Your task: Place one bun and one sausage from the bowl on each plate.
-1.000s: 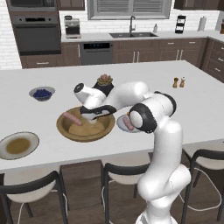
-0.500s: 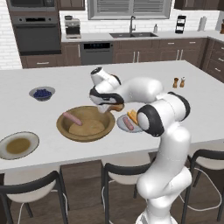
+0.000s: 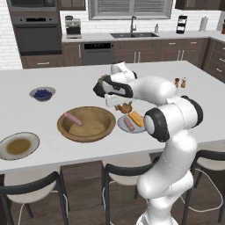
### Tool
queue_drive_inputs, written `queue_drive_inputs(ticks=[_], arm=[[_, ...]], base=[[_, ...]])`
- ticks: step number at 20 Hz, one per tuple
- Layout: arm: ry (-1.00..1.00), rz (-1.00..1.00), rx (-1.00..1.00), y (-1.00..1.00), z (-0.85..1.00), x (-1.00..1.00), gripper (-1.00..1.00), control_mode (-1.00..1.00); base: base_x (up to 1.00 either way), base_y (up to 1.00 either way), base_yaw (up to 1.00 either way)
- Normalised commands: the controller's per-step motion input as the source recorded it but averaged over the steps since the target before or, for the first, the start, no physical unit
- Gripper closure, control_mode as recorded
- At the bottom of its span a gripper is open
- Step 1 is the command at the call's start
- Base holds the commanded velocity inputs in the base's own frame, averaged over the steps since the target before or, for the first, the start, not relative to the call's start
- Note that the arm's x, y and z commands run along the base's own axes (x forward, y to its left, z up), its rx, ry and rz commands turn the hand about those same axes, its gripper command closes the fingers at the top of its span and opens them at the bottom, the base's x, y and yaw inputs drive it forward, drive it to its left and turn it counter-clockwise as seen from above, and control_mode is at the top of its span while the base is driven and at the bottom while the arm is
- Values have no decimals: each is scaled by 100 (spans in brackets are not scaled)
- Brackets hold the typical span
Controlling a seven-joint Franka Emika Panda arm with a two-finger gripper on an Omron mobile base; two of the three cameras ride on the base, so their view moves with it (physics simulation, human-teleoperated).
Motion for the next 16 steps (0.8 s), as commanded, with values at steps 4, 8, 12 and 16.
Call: queue_drive_inputs(ticks=[4,8,12,16], arm=[[-5,-34,8,-70,1,-24,100,-100],[-3,-1,1,-61,0,-45,100,-100],[-1,-1,6,-25,0,-86,100,-100],[-12,-1,5,-4,0,-47,100,-100]], base=[[0,0,0],[0,0,0],[0,0,0],[0,0,0]])
